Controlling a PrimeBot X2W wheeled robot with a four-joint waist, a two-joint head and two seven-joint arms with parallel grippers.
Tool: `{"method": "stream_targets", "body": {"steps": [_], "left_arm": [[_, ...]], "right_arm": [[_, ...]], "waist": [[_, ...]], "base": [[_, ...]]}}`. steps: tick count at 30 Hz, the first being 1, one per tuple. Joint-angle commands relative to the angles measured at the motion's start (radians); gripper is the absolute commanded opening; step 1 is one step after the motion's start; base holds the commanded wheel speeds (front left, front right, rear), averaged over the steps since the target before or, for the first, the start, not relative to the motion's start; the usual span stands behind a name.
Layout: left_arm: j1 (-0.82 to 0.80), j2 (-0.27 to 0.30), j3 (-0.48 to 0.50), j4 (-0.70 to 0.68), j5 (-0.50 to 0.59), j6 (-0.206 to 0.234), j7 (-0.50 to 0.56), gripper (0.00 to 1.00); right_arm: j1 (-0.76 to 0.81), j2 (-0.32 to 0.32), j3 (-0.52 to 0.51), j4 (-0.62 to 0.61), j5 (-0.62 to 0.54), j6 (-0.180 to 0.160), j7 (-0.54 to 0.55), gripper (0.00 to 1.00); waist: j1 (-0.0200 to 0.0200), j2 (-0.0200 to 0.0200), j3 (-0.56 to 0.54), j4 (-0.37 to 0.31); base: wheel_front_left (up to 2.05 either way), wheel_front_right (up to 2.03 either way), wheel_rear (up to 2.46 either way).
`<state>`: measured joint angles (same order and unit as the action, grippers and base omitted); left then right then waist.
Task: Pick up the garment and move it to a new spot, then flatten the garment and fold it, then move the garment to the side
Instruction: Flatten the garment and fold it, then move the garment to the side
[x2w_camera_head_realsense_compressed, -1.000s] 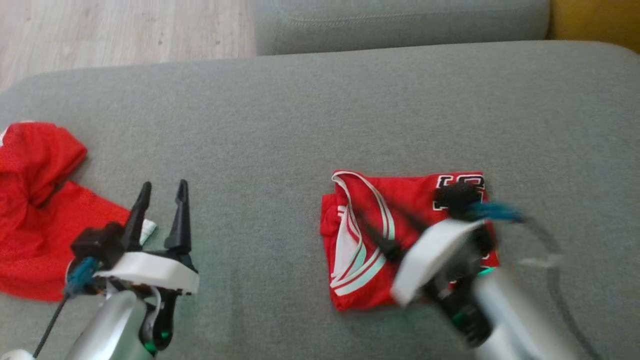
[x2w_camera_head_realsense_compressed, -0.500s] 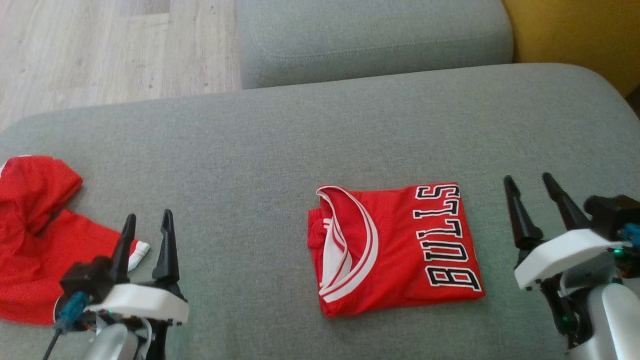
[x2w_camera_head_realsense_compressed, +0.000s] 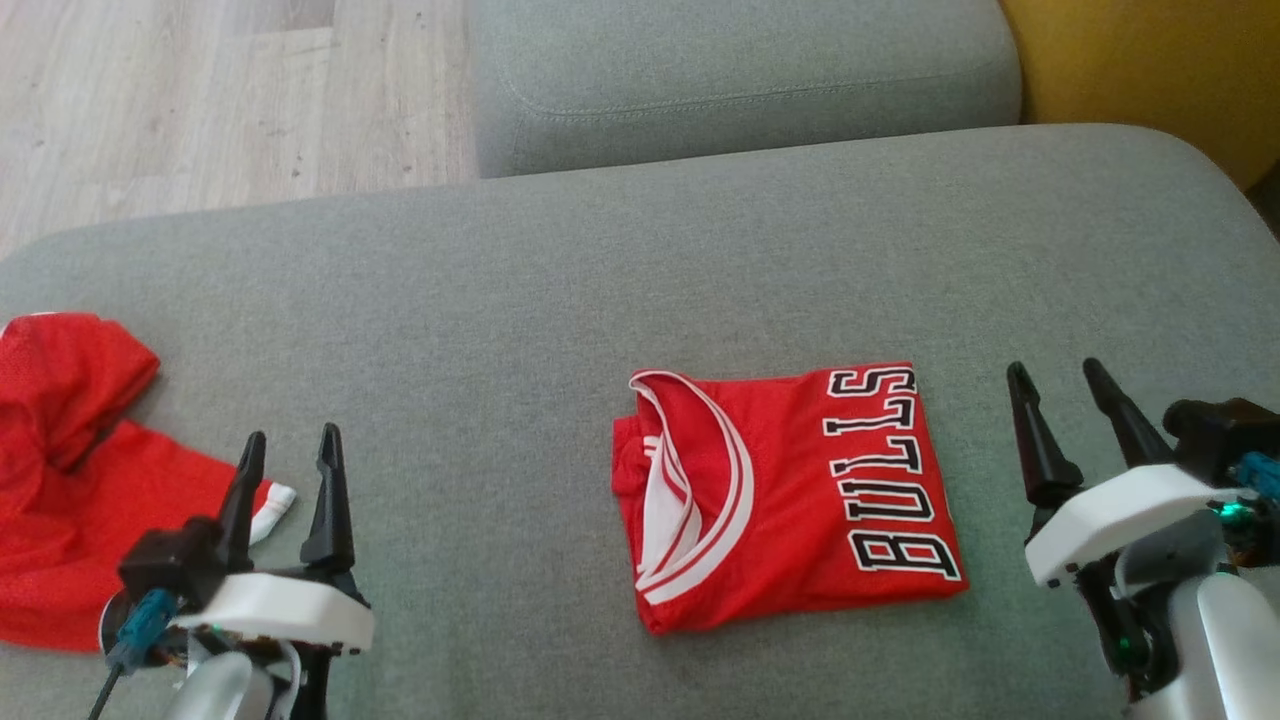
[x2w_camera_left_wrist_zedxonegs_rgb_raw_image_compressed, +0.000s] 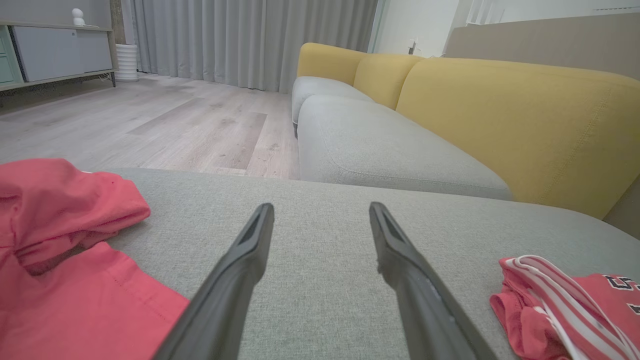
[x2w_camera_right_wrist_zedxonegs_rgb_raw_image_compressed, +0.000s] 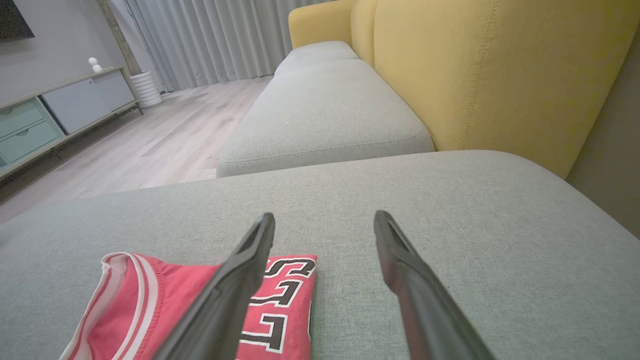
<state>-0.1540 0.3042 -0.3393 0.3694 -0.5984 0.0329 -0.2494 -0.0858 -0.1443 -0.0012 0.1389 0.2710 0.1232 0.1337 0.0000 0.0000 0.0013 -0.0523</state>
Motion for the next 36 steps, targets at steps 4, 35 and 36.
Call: {"method": "stream_targets", "body": {"steps": [4, 35, 36], "left_arm": [[-0.046, 0.034, 0.038, -0.045, 0.005, 0.009, -0.003, 1.0], [-0.167, 0.022, 0.007, -0.077, 0.027, 0.013, 0.004, 1.0], [-0.168, 0.024, 0.01, -0.08, 0.027, 0.014, 0.003, 1.0]], "right_arm": [[-0.021, -0.005, 0.036, -0.044, -0.007, 0.008, 0.022, 1.0], [-0.314, -0.136, 0.33, 0.16, 0.118, 0.008, 0.66, 0.0], [-0.341, -0.166, 0.35, 0.153, 0.124, 0.008, 0.651, 0.0]], "waist": [[0.0, 0.0, 0.016, 0.001], [0.0, 0.0, 0.168, 0.003], [0.0, 0.0, 0.174, -0.008]], "base": [[0.0, 0.0, 0.0], [0.0, 0.0, 0.0], [0.0, 0.0, 0.0]]}}
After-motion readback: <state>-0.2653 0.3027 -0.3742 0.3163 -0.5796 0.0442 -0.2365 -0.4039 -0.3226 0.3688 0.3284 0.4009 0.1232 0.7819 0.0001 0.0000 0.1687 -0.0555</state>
